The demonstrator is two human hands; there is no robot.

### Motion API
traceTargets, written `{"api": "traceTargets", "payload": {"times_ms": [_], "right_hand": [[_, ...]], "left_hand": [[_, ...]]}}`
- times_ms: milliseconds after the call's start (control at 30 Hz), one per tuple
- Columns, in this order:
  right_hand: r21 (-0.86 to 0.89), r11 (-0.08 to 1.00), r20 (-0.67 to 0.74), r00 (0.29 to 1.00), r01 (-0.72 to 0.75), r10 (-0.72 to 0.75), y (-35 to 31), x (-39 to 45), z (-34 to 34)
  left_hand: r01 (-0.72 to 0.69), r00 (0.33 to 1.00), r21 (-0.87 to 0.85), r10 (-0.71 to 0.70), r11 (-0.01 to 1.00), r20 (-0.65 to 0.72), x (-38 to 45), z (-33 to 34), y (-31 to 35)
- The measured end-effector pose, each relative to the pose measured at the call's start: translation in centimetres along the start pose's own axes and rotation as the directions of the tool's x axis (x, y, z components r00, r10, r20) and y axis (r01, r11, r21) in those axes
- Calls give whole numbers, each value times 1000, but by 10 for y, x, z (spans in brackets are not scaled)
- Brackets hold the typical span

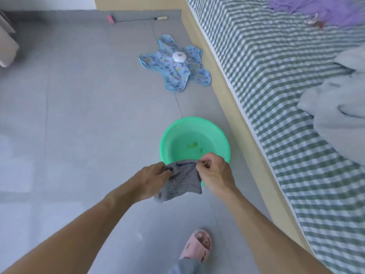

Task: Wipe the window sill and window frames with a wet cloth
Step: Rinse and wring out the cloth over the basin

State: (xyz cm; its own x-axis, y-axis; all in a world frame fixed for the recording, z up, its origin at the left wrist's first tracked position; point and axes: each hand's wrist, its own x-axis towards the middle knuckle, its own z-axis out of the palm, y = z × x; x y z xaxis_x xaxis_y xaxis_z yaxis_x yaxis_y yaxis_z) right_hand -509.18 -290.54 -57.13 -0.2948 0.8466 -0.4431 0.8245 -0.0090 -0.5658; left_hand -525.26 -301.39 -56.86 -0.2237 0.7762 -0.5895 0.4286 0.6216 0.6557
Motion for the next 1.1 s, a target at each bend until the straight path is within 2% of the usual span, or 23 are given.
{"api": "traceTargets", "payload": {"times_ms": [133, 300, 433, 533, 600, 667, 733, 900, 1000, 1067, 1100], "right_hand": [[-96, 994, -16, 998, -60, 58, 81, 114, 13], [-228, 974, 8, 1000, 14, -12, 141, 207, 47], [-411, 911, -38, 999, 19, -38, 178, 296, 92], [-521, 850, -5, 996, 76, -93, 198, 349, 126], [-570, 813, -18, 988, 118, -156, 207, 371, 146], [-637, 753, -79, 958, 163, -274, 216, 385, 170], [-633, 751, -144, 924, 190, -355, 226, 391, 193], [-562, 811, -227, 913, 163, -340, 238, 399, 232], [-558, 802, -222, 894, 211, -390, 239, 396, 229], [-525, 825, -274, 877, 207, -394, 234, 392, 217], [-491, 858, -331, 879, 149, -342, 231, 392, 212]], "left_hand": [[-52, 993, 167, 68, 985, -91, 129, 53, -4], [-49, 994, 308, 78, 950, -82, 250, 88, -30], [-31, 991, 579, 100, 815, -89, 366, 110, -48], [-9, 977, 711, 157, 704, -144, 422, 128, -61], [-13, 957, 756, 226, 654, -179, 442, 140, -73], [-26, 953, 766, 248, 643, -176, 457, 155, -90], [-39, 949, 767, 263, 641, -171, 466, 171, -113], [-49, 885, 789, 393, 612, -250, 481, 195, -150], [-62, 857, 813, 448, 579, -253, 482, 198, -157], [-37, 831, 801, 463, 598, -308, 474, 196, -156], [19, 817, 765, 431, 644, -383, 468, 197, -154]]}}
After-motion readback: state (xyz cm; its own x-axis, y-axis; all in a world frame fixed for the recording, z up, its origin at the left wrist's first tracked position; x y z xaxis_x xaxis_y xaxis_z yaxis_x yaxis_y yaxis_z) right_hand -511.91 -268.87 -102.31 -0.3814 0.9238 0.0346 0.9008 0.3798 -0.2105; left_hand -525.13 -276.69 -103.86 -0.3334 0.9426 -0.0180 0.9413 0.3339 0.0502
